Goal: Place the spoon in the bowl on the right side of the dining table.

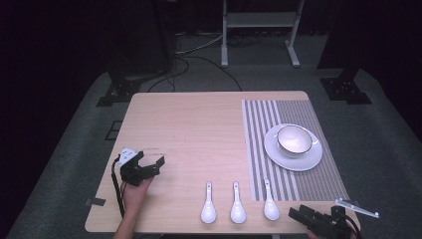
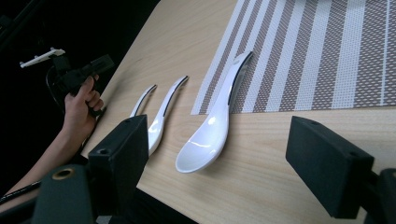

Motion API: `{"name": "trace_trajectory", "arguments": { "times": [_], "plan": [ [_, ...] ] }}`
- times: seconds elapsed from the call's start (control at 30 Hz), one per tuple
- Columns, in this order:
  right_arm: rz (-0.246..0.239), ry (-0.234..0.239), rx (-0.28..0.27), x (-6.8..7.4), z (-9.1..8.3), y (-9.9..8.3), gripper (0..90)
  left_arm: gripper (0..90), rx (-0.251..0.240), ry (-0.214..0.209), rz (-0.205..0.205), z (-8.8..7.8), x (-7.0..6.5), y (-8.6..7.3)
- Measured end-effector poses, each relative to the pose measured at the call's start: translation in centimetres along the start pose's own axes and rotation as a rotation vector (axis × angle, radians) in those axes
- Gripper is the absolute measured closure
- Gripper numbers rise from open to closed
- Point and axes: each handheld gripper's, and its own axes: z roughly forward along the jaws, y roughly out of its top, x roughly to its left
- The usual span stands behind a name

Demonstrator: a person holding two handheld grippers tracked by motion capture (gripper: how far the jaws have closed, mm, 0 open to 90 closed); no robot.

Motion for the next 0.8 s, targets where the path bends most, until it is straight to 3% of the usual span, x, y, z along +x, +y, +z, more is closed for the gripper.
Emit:
{"name": "trace_trajectory", "arguments": {
  "times": [0.33,0.8],
  "plan": [
    [-0.002,-0.012,0.033,0.2,0.5,0.4,20.3,4.7,0.002,0.001,0.0,0.0,0.0,0.0],
    [-0.061,-0.008,0.114,2.1,3.0,2.6,20.4,4.7,0.002,-0.002,0.004,0.0,-0.1,0.0]
  ]
}}
